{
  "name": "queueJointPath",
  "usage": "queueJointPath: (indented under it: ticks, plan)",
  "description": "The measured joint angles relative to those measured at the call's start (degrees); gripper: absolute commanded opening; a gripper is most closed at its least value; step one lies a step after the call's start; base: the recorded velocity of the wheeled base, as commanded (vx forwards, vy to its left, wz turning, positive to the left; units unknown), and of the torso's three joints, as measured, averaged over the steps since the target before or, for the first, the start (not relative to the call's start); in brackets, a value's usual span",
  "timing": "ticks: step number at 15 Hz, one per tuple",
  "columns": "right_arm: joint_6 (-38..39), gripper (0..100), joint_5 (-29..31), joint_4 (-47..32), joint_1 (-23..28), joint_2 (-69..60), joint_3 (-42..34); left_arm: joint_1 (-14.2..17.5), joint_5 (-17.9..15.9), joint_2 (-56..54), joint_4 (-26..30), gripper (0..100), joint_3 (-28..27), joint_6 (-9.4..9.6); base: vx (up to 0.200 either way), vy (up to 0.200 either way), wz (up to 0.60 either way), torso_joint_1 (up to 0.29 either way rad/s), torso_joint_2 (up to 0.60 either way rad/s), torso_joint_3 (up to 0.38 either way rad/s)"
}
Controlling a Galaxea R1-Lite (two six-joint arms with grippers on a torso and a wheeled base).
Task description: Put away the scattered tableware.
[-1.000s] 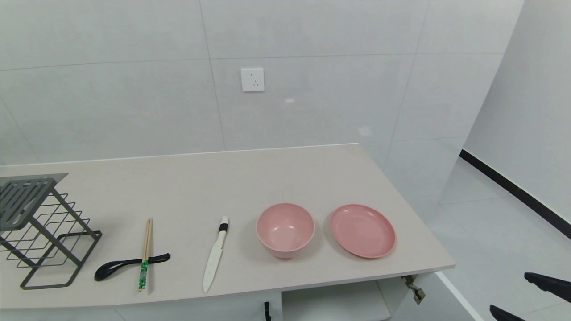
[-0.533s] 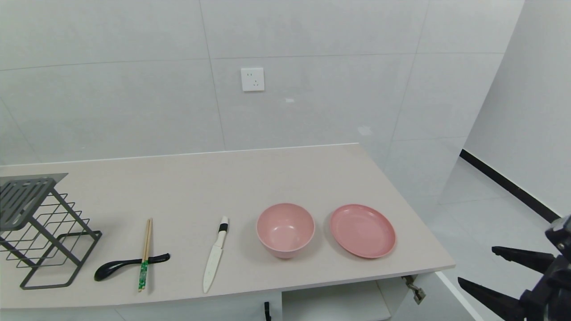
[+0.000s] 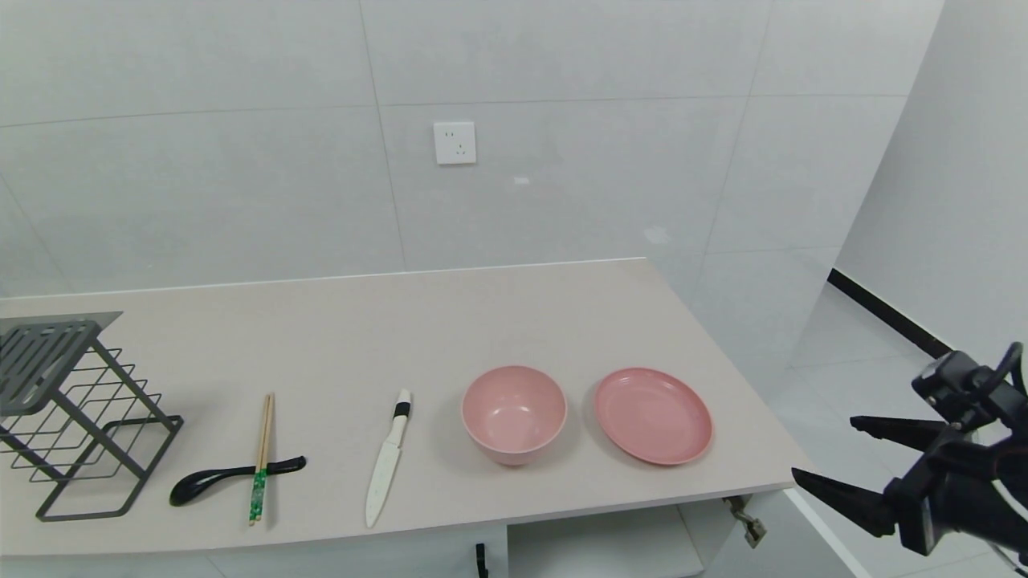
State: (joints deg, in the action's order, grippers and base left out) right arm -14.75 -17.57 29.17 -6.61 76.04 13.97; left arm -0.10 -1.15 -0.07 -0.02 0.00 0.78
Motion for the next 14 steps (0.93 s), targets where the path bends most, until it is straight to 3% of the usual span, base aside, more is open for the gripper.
queueJointPath:
  ticks: [3,7,14]
  plan:
    - [0.11,100,-0.05,6.05,-0.35,6.28,0.27,0.0,0.02,0.0,0.02,100,0.0,0.0,0.0,0.0,0.0,0.0,0.0,0.0]
    - [1.16,100,-0.09,7.12,-4.25,12.02,0.5,0.0,0.09,0.0,0.02,100,0.0,0.0,0.0,0.0,0.0,0.0,0.0,0.0]
    - [1.37,100,0.0,15.56,-4.8,23.65,3.39,0.0,0.2,0.0,0.02,100,0.0,-0.18,0.0,0.0,0.0,0.0,0.0,0.0]
